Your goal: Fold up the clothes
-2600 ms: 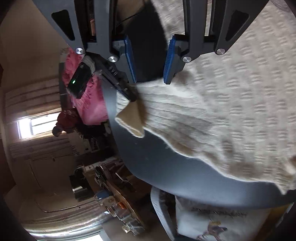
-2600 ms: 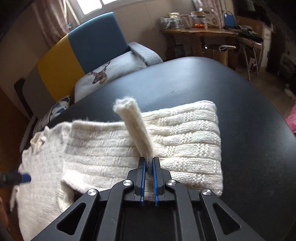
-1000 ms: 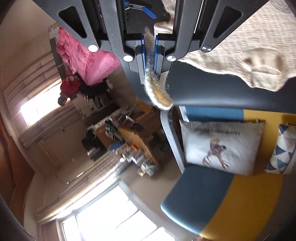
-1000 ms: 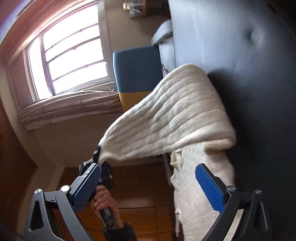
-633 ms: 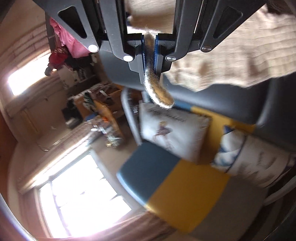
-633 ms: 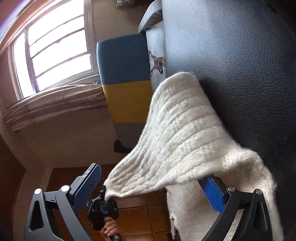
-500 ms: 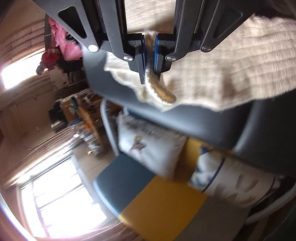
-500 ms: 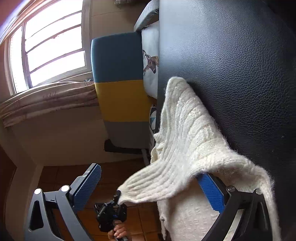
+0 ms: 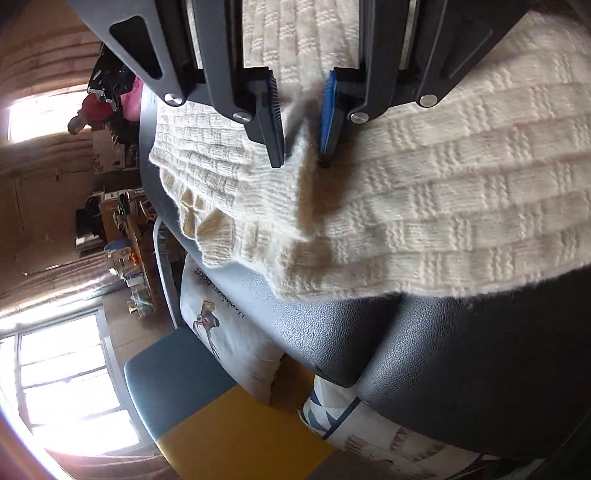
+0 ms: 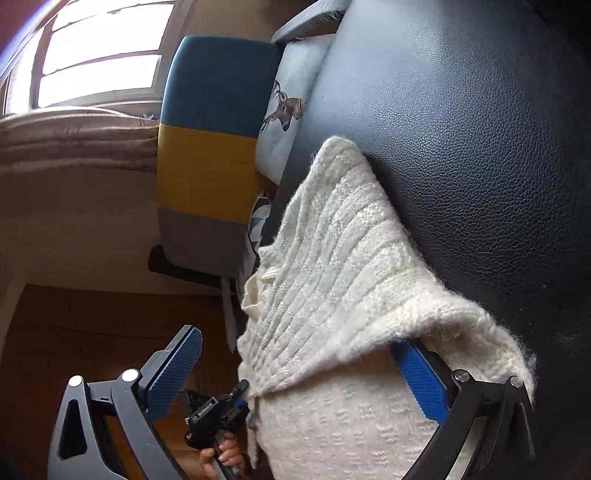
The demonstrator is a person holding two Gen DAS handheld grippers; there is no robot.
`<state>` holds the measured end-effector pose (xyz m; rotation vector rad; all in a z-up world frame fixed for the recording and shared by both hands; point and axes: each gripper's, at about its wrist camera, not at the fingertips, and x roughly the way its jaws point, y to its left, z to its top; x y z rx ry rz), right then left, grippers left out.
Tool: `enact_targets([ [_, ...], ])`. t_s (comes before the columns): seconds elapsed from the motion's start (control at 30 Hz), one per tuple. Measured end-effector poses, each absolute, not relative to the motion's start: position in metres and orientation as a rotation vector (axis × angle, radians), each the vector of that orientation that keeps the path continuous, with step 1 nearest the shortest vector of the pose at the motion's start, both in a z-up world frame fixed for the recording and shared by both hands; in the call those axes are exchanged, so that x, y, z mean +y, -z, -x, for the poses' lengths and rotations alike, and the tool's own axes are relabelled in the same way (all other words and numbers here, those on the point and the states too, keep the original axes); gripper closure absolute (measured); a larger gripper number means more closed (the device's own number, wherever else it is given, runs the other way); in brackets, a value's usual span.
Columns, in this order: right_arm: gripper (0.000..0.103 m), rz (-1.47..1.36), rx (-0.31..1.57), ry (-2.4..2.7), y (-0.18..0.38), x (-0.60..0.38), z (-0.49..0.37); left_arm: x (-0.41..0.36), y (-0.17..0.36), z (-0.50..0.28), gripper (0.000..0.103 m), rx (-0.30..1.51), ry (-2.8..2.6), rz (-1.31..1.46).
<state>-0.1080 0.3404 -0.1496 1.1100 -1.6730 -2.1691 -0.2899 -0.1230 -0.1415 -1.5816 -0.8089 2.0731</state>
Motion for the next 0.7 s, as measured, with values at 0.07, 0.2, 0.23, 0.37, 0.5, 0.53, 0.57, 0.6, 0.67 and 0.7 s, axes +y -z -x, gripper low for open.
enact_targets([
  [0.07, 0.000, -1.174, -1.579, 2.217, 0.144, 0.334, 0.106, -0.121, 0.142, 0.290, 0.084, -0.804, -2.052, 1.581],
  [0.2, 0.000, -1.217, -1.411, 2.307, 0.125, 0.325, 0.102, -0.111, 0.131, 0.287, 0.097, -0.779, -2.070, 1.518],
  [0.23, 0.000, -1.194, -1.382, 2.330, 0.117, 0.325, 0.101, -0.109, 0.123, 0.284, 0.097, -0.763, -2.084, 1.496],
  [0.37, 0.000, -1.109, -1.395, 2.324, 0.104, 0.326, 0.110, -0.118, 0.113, 0.272, 0.097, -0.705, -2.166, 1.505],
  [0.5, 0.000, -1.161, -1.471, 2.278, 0.122, 0.325, 0.130, -0.127, 0.136, 0.275, 0.095, -0.659, -2.201, 1.605],
  [0.53, 0.000, -1.203, -1.513, 2.257, 0.135, 0.326, 0.133, -0.129, 0.138, 0.276, 0.094, -0.689, -2.191, 1.606],
  [0.57, 0.000, -1.246, -1.554, 2.234, 0.148, 0.327, 0.136, -0.130, 0.137, 0.277, 0.094, -0.702, -2.184, 1.612],
  [0.6, 0.000, -1.214, -1.576, 2.230, 0.151, 0.330, 0.135, -0.129, 0.132, 0.278, 0.094, -0.704, -2.194, 1.616],
  [0.67, 0.000, -1.140, -1.586, 2.233, 0.150, 0.334, 0.131, -0.135, 0.114, 0.274, 0.094, -0.666, -2.303, 1.600],
  [0.7, 0.000, -1.124, -1.572, 2.237, 0.148, 0.335, 0.128, -0.138, 0.105, 0.272, 0.094, -0.645, -2.360, 1.590],
])
